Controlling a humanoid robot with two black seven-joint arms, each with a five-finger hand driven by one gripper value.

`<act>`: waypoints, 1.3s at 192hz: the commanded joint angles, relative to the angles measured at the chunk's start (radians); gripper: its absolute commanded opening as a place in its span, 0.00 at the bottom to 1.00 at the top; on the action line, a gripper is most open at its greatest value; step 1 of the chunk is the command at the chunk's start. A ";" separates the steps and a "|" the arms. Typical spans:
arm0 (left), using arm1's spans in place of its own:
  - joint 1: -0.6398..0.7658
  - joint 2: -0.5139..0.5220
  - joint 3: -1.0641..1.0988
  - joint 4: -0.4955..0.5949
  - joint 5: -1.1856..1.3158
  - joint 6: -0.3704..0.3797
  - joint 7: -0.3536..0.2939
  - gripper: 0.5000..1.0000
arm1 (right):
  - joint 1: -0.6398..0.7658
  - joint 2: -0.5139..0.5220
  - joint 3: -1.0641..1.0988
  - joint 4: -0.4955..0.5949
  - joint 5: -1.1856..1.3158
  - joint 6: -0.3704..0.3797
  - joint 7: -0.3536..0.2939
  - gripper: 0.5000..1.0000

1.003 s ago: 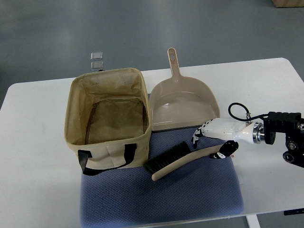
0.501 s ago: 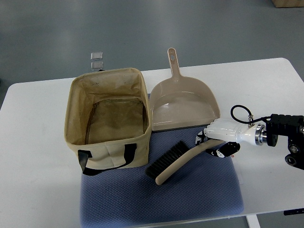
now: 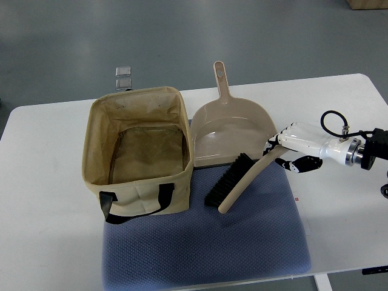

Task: Put pink broom in yellow bag with right hand
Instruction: 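Lift the brush with the right hand up above the dustpan, then move the brush over the beige bag and release it inside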

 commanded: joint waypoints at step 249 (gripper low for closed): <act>0.000 0.000 0.000 0.000 0.000 0.000 0.000 1.00 | 0.519 0.367 0.029 -0.062 0.113 0.188 -0.064 0.79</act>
